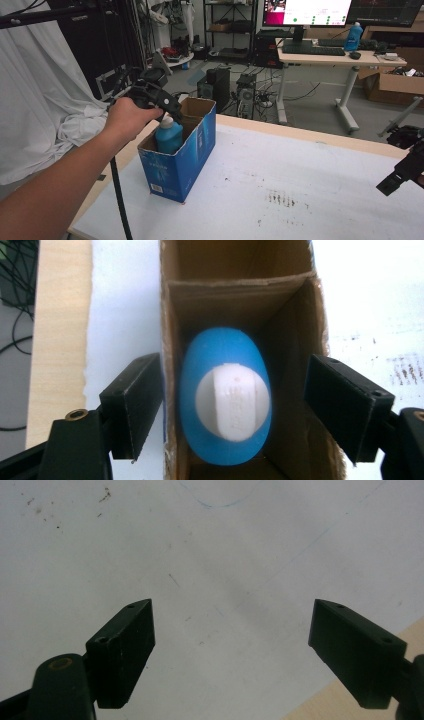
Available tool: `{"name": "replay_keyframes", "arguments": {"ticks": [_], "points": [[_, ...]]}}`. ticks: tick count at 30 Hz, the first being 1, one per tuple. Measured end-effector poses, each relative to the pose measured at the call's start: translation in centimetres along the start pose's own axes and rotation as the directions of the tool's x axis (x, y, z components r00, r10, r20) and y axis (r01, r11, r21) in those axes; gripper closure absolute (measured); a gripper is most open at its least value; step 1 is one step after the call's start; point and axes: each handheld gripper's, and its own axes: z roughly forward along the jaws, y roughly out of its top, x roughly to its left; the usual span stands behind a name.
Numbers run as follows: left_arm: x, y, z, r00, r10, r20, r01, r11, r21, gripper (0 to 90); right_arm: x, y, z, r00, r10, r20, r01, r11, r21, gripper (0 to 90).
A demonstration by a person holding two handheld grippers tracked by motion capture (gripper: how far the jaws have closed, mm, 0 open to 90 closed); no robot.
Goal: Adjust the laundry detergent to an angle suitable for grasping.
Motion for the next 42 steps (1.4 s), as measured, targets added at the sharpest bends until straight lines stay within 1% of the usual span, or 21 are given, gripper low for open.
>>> {"name": "replay_keyframes", "arguments": {"ticks": [7, 9, 11, 12, 14, 15, 18, 19, 20, 23, 24, 25, 27, 28, 29, 32, 33, 36, 37, 39, 42], "points": [[-0.9, 0.4, -1.7, 0.9993, 0.036, 0.007, -0.036, 0.9993, -0.013, 23.7, 0.1, -0.1, -0.2, 1.0, -0.001, 0.002, 0.001, 1.0, -0.002, 18.7], [-1.2, 0.5, -2.2, 0.9988, 0.046, 0.017, -0.046, 0.9988, -0.015, 23.1, 0.2, -0.1, -0.3, 1.0, -0.003, 0.003, 0.003, 1.0, -0.003, 18.7], [-1.4, 0.6, -2.4, 0.9985, 0.052, 0.018, -0.052, 0.9986, -0.014, 22.5, 0.3, -0.1, -0.3, 1.0, -0.005, 0.003, 0.005, 1.0, -0.005, 18.7], [-1.8, 0.6, -2.8, 0.9977, 0.065, 0.023, -0.064, 0.9978, -0.015, 22.3, 0.3, -0.1, -0.3, 1.0, -0.005, 0.003, 0.005, 1.0, -0.006, 18.7], [-2.2, 0.6, -3.2, 0.9964, 0.08, 0.029, -0.079, 0.9967, -0.015, 21.6, 0.3, -0.1, -0.3, 1.0, -0.004, 0.002, 0.004, 1.0, -0.009, 18.7], [-2.5, 0.6, -3.3, 0.9963, 0.08, 0.032, -0.079, 0.9968, -0.013, 21.1, 0.4, -0.2, -0.4, 1.0, -0.001, 0.002, 0.001, 1.0, -0.009, 18.7], [-3.1, 0.6, -3.8, 0.9943, 0.098, 0.041, -0.098, 0.9951, -0.018, 19.9, 0.4, -0.2, -0.5, 1.0, -0.005, 0.002, 0.005, 1.0, -0.014, 18.7], [-3.1, 0.6, -3.8, 0.9943, 0.098, 0.041, -0.098, 0.9951, -0.018, 19.9, 0.4, -0.2, -0.5, 1.0, -0.003, 0.002, 0.003, 1.0, -0.014, 18.7], [-3.6, 0.7, -4.1, 0.9929, 0.109, 0.046, -0.108, 0.9938, -0.023, 19.9, 0.4, -0.2, -0.6, 1.0, -0.005, 0.003, 0.005, 1.0, -0.012, 18.7], [-4.4, 0.8, -4.5, 0.9896, 0.135, 0.05, -0.134, 0.9907, -0.025, 19.9, 0.5, -0.3, -0.7, 1.0, -0.006, 0.003, 0.006, 1.0, -0.015, 18.7], [-4.8, 0.8, -4.6, 0.9885, 0.141, 0.055, -0.139, 0.9899, -0.028, 19.8, 0.5, -0.3, -0.7, 1.0, -0.006, 0.003, 0.006, 1.0, -0.015, 18.7], [-4.8, 0.8, -4.6, 0.9885, 0.141, 0.055, -0.139, 0.9899, -0.028, 19.7, 0.5, -0.3, -0.7, 1.0, -0.004, 0.002, 0.004, 1.0, -0.015, 18.7], [-5.5, 0.8, -4.8, 0.9853, 0.159, 0.061, -0.158, 0.9871, -0.027, 19.4, 0.6, -0.3, -0.8, 1.0, -0.006, 0.004, 0.006, 1.0, -0.018, 18.7], [-6.4, 0.7, -4.8, 0.9814, 0.178, 0.071, -0.177, 0.9838, -0.029, 19.3, 0.6, -0.3, -0.8, 1.0, -0.006, 0.004, 0.007, 1.0, -0.018, 18.7], [-6.9, 0.7, -4.7, 0.9791, 0.191, 0.071, -0.189, 0.9815, -0.029, 19.3, 0.6, -0.3, -0.8, 1.0, -0.008, 0.003, 0.008, 1.0, -0.02, 18.7], [-8.3, 0.6, -4.5, 0.972, 0.218, 0.087, -0.216, 0.9758, -0.03, 19.1, 0.7, -0.3, -0.8, 1.0, -0.009, 0.004, 0.009, 1.0, -0.021, 18.7], [-8.3, 0.6, -4.5, 0.972, 0.218, 0.087, -0.216, 0.9758, -0.03, 19.0, 0.7, -0.2, -0.8, 1.0, -0.009, 0.004, 0.009, 1.0, -0.02, 18.7], [-9.7, 0.6, -4.1, 0.9625, 0.251, 0.102, -0.25, 0.9679, -0.027, 19.0, 0.9, -0.2, -0.8, 0.9999, -0.01, 0.002, 0.01, 1.0, -0.021, 18.6], [-10.4, 0.6, -3.9, 0.9548, 0.274, 0.116, -0.273, 0.9617, -0.027, 19.0, 0.9, -0.1, -0.8, 0.9999, -0.011, 0.003, 0.011, 1.0, -0.02, 18.7], [-11.3, 0.6, -3.6, 0.9469, 0.297, 0.123, -0.297, 0.9547, -0.023, 19.0, 0.9, -0.1, -0.7, 0.9999, -0.013, 0.002, 0.013, 1.0, -0.023, 18.6], [-12.4, 0.6, -3.0, 0.9399, 0.312, 0.138, -0.313, 0.9496, -0.018, 19.0, 1.0, -0.1, -0.8, 0.9999, -0.011, 0.001, 0.011, 1.0, -0.025, 18.5]]}}
